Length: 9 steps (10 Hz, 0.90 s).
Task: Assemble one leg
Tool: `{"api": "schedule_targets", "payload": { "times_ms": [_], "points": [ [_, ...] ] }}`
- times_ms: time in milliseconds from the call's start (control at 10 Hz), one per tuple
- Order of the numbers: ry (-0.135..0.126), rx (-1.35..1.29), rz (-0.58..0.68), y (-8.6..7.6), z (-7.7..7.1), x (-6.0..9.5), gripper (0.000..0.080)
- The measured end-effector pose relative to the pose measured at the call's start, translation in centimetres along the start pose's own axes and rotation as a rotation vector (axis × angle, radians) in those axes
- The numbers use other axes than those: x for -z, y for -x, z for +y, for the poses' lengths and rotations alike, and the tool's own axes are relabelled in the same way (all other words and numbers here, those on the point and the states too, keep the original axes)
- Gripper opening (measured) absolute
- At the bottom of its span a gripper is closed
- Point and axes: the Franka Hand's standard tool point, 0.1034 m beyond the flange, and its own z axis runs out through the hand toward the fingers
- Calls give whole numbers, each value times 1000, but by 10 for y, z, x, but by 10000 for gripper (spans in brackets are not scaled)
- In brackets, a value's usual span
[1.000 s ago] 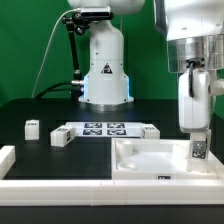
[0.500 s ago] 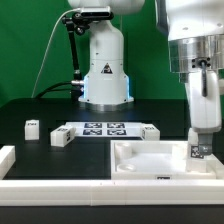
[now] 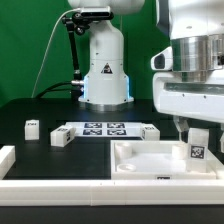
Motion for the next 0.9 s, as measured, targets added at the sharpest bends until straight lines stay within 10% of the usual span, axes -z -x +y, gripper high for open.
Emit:
{"api": "schedule_targets", "payload": {
  "times_ms": [800,900],
  "points": [
    [52,788,44,-4,1,0,649],
    [52,788,44,-4,1,0,517]
  ]
}}
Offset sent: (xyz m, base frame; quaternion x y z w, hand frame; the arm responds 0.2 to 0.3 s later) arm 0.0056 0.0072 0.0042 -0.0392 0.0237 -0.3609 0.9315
